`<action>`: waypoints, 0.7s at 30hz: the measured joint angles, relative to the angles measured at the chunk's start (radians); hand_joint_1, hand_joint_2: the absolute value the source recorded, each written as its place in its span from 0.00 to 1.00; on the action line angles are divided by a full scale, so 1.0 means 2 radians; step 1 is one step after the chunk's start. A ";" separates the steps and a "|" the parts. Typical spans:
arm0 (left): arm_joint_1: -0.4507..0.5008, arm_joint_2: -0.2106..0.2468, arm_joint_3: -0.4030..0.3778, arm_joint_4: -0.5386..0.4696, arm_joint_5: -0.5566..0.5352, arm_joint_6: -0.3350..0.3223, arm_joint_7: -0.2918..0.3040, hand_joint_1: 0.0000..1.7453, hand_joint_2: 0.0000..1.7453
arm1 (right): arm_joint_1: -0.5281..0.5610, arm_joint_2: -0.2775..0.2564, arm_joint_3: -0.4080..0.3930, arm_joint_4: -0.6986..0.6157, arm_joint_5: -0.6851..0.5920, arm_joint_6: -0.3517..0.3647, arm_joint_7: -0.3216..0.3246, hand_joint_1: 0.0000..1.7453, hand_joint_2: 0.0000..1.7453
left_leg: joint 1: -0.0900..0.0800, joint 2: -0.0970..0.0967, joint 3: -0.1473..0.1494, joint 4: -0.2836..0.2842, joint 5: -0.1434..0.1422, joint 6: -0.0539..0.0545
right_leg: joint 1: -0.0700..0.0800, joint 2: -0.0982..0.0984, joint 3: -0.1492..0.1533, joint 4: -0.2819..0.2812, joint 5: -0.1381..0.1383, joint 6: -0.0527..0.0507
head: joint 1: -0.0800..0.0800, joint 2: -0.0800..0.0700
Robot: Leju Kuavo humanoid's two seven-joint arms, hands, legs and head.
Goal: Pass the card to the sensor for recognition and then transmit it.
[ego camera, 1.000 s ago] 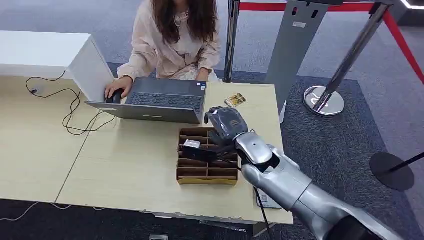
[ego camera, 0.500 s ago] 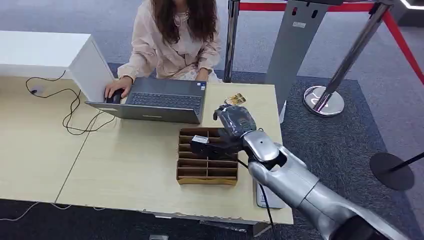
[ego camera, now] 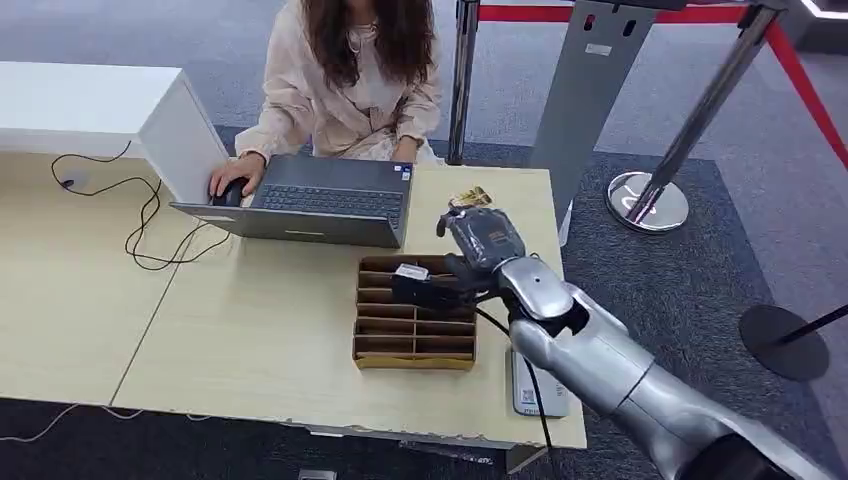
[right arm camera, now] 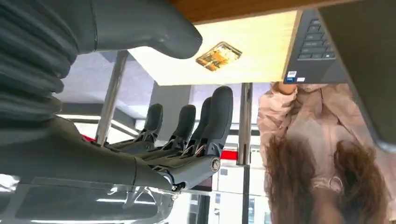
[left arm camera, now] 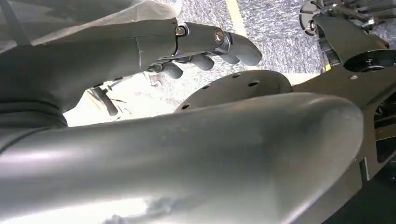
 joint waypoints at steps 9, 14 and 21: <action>0.003 0.003 0.000 0.000 0.003 0.000 -0.001 0.00 0.00 | 0.006 -0.014 -0.004 -0.029 0.001 0.000 0.006 0.48 1.00 | 0.000 0.000 0.000 0.000 0.000 0.000 | 0.000 0.000 0.000 0.000 0.000 0.000 | 0.000 0.000; 0.003 0.004 0.000 0.000 0.005 0.001 -0.001 0.00 0.00 | 0.016 -0.018 -0.004 -0.045 0.003 0.003 0.007 0.38 1.00 | 0.000 0.000 0.000 0.000 0.000 0.000 | 0.000 0.000 0.000 0.000 0.000 0.000 | 0.000 0.000; 0.003 0.004 0.000 0.000 0.005 0.001 -0.001 0.00 0.00 | 0.033 -0.018 -0.002 -0.065 0.004 0.014 -0.002 0.29 1.00 | 0.000 0.000 0.000 0.000 0.000 0.000 | 0.000 0.000 0.000 0.000 0.000 0.000 | 0.000 0.000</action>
